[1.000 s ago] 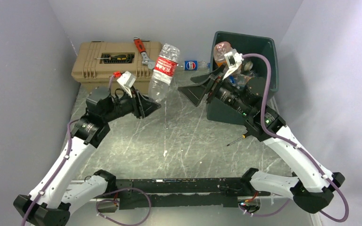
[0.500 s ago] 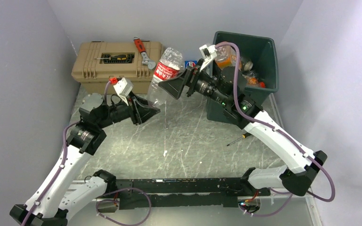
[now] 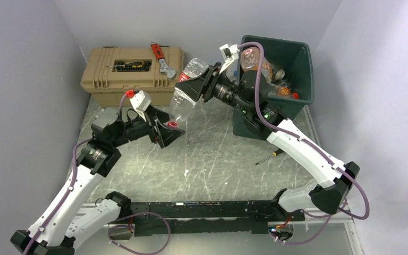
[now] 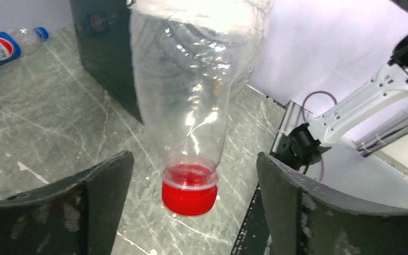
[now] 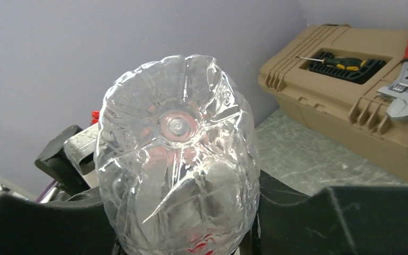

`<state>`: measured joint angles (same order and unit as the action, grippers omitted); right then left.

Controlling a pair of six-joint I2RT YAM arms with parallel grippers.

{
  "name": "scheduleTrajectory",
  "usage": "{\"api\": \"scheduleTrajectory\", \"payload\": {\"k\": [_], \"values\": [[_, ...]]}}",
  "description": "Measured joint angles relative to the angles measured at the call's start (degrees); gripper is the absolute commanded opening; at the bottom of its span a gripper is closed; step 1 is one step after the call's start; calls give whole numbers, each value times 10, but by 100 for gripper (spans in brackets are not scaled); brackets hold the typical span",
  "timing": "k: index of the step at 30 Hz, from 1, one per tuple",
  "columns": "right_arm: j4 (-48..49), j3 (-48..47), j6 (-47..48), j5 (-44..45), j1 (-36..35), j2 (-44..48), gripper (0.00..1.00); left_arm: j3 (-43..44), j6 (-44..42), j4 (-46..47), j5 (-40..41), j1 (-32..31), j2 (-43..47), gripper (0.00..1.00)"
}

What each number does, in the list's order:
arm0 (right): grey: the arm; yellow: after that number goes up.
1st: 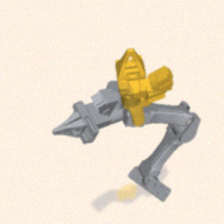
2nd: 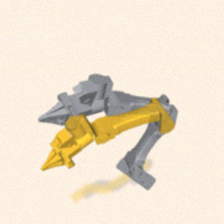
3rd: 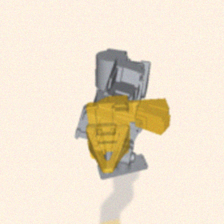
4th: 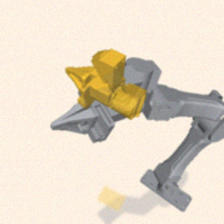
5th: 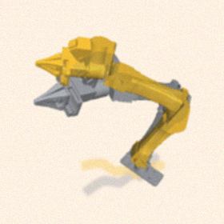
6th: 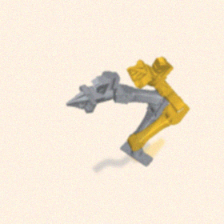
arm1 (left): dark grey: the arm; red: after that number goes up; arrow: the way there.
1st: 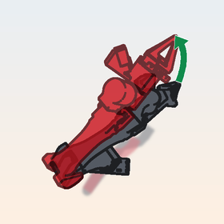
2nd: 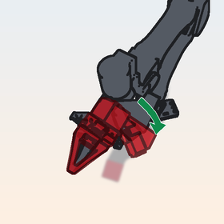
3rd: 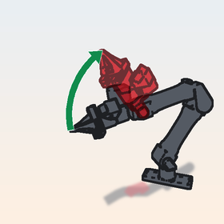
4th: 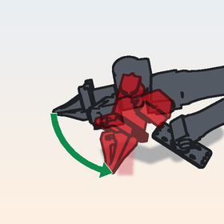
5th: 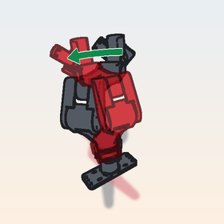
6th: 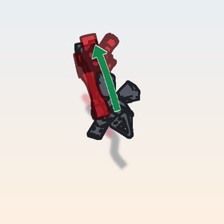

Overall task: Put the plastic bottles in the bin
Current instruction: Pick up the plastic bottle at the center of the board, then place the plastic bottle in the trash bin.

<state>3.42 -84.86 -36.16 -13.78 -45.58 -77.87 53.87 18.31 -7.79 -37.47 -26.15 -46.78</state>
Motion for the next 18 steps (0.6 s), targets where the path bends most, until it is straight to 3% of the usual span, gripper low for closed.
{"api": "scheduleTrajectory", "payload": {"k": [5,10,14,18], "values": [[-62,-31,59,49,-1,20,42,-19,13,-2,80,-2,47,100],[-158,-153,186,207,-2,56,42,-33,1,-1,197,-2,120,100],[-129,-196,347,404,5,95,41,-33,-12,-7,253,-2,123,97],[-95,-211,425,500,88,86,40,-33,-20,-25,277,-2,90,95]]}}
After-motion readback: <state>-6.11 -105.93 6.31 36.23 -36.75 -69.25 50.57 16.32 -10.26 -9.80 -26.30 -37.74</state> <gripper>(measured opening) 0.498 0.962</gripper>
